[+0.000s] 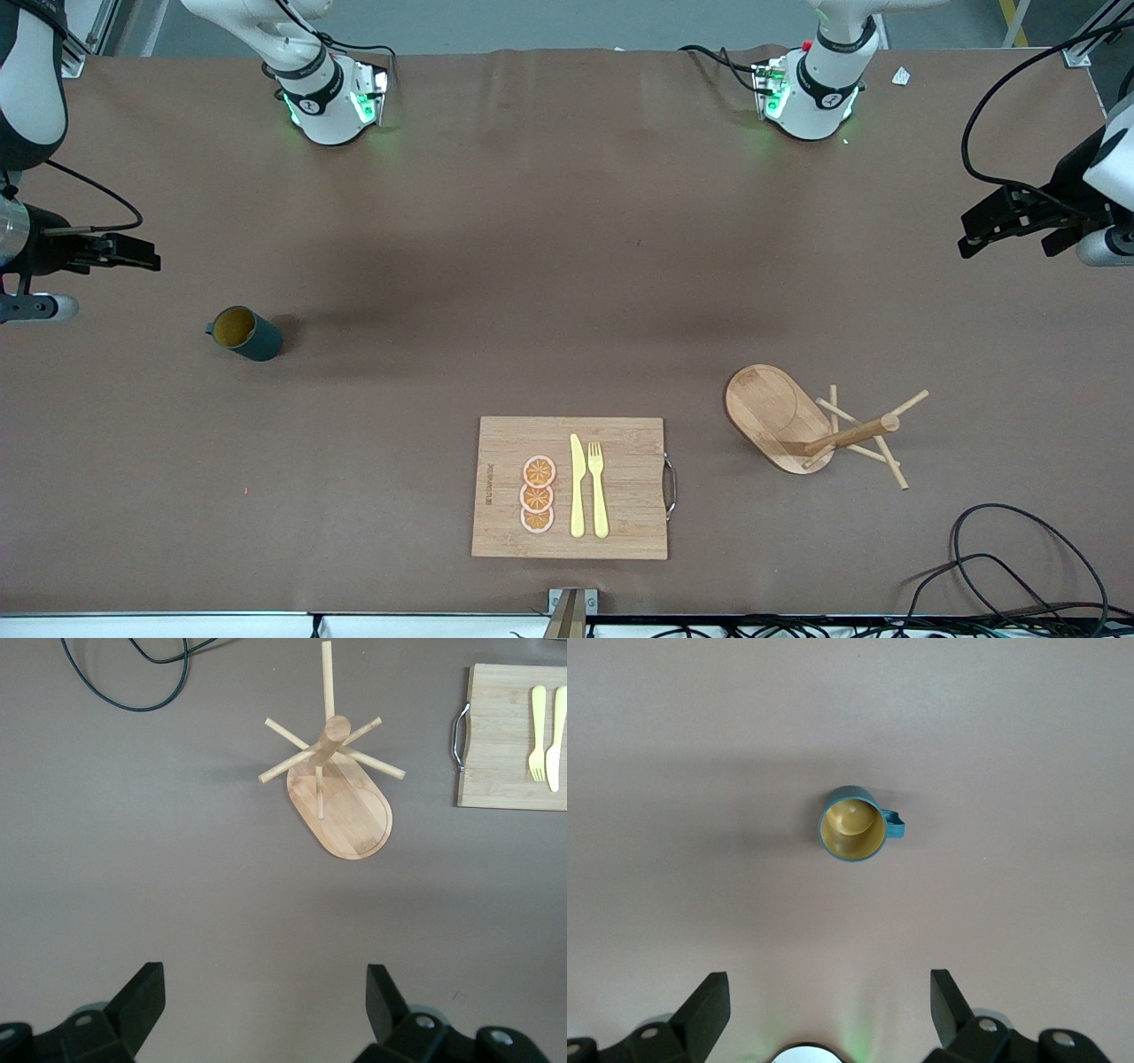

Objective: Transfer cup from left to right arm and place

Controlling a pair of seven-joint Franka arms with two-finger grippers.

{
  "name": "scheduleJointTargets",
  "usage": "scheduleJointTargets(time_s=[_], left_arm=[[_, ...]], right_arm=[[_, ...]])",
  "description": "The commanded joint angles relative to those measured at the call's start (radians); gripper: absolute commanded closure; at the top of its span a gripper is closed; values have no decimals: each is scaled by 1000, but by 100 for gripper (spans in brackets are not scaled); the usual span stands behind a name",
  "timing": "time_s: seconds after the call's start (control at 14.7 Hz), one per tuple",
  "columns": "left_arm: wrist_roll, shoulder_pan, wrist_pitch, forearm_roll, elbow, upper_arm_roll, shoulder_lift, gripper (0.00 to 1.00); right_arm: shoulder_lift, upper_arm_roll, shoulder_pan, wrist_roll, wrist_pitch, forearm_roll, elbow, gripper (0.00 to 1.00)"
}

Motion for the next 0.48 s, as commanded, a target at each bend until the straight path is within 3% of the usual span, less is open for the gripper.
scheduleJointTargets(time_s=[0.0,0.41], left_arm=[[-10,3,4,10,13,-2,6,0],[-10,1,12,12,13,-2,6,0]], right_arm=[[17,6,-5,25,-76,-2,99,0],[16,6,-2,31,-124,4,146,0]])
